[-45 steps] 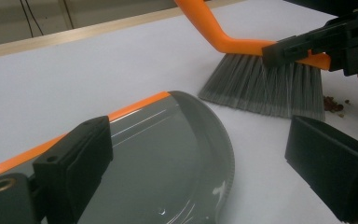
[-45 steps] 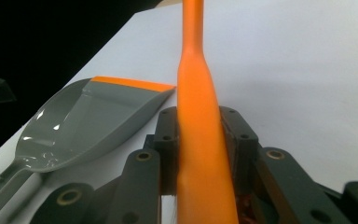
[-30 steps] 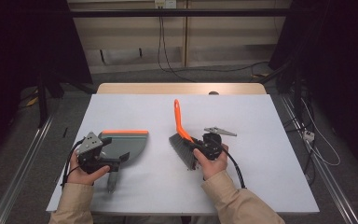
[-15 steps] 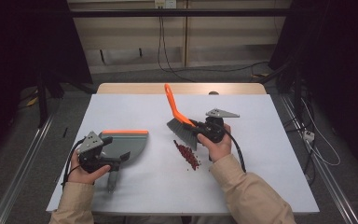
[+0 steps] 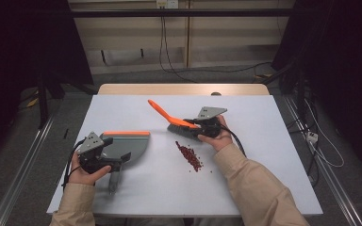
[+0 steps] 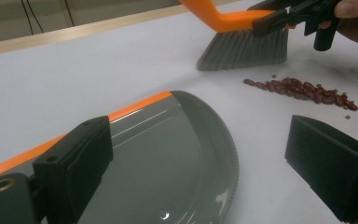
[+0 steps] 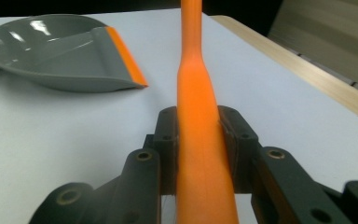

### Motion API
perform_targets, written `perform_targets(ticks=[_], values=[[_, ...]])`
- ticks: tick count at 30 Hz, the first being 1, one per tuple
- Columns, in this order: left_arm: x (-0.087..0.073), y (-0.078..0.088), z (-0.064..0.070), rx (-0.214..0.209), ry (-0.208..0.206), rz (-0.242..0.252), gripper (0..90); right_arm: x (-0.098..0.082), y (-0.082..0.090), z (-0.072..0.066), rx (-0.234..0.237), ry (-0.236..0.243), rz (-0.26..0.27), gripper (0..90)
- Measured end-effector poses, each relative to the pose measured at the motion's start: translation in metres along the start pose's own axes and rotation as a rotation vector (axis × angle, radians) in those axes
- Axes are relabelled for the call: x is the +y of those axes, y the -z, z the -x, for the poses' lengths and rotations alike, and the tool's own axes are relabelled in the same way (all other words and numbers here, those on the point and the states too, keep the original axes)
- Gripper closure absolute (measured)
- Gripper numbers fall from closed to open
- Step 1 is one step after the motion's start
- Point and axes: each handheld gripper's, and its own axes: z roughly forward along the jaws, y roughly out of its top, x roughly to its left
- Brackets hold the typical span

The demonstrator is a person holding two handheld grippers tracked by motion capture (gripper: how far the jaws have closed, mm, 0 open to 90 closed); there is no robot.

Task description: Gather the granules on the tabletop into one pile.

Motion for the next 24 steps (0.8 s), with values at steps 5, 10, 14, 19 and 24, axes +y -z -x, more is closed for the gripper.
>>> perform_targets(ticks=[5,10,14,19,24], values=[[0.000,0.000,0.001,0.000,0.000,-0.003,7.4,0.000,0.001,-0.001,0.068,0.013,-0.012,71.1],[-0.001,0.000,0.001,0.000,0.003,-0.005,7.5,0.003,0.005,-0.011,0.118,0.088,-0.066,70.7],[-0.001,0.000,0.001,0.003,0.004,-0.005,7.5,0.003,0.010,-0.015,0.149,0.110,-0.087,70.6],[-0.001,0.000,0.000,0.002,0.007,-0.005,7.5,0.000,0.018,-0.022,0.182,0.139,-0.099,70.3],[-0.001,0.001,0.000,0.004,0.008,-0.001,7.4,-0.003,0.025,-0.029,0.206,0.161,-0.105,70.0]])
